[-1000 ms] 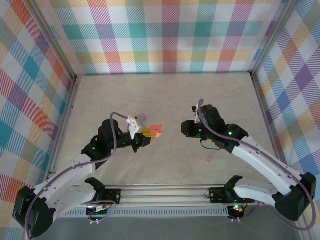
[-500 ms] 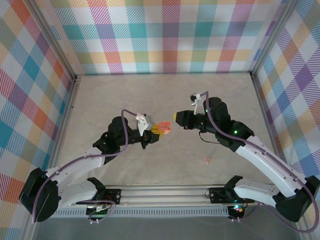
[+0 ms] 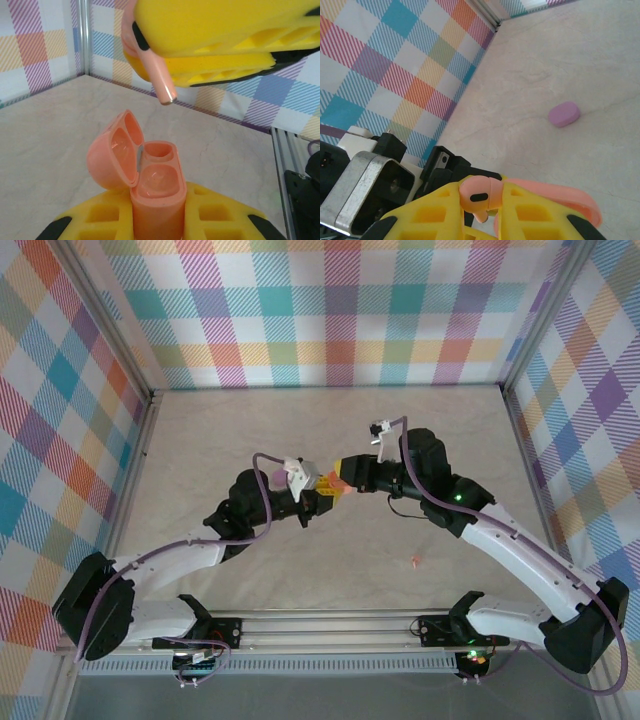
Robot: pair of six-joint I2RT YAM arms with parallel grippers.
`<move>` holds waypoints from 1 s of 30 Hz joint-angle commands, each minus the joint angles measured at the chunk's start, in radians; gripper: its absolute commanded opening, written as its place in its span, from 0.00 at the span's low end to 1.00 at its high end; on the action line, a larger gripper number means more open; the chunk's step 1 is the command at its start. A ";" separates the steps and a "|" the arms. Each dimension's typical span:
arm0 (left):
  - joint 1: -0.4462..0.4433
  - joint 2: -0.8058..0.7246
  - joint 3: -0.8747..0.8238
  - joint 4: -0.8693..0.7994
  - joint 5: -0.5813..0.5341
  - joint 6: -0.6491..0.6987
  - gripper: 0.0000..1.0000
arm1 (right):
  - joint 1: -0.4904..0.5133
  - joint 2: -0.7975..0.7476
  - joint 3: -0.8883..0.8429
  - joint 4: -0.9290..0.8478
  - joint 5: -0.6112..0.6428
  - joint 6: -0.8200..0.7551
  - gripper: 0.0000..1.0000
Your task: Insert the wireless bluetooth earbuds into the charging case
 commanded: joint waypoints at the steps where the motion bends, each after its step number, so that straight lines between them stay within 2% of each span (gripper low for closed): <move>1: -0.012 0.028 0.014 0.116 -0.041 -0.016 0.00 | -0.002 0.007 0.020 0.046 -0.011 -0.002 0.20; 15: -0.012 0.047 -0.011 0.229 -0.063 -0.063 0.00 | -0.002 0.035 -0.036 0.096 0.002 0.004 0.21; 30: -0.012 -0.025 -0.049 0.220 -0.078 -0.072 0.00 | -0.001 0.016 -0.093 0.118 0.040 -0.032 0.21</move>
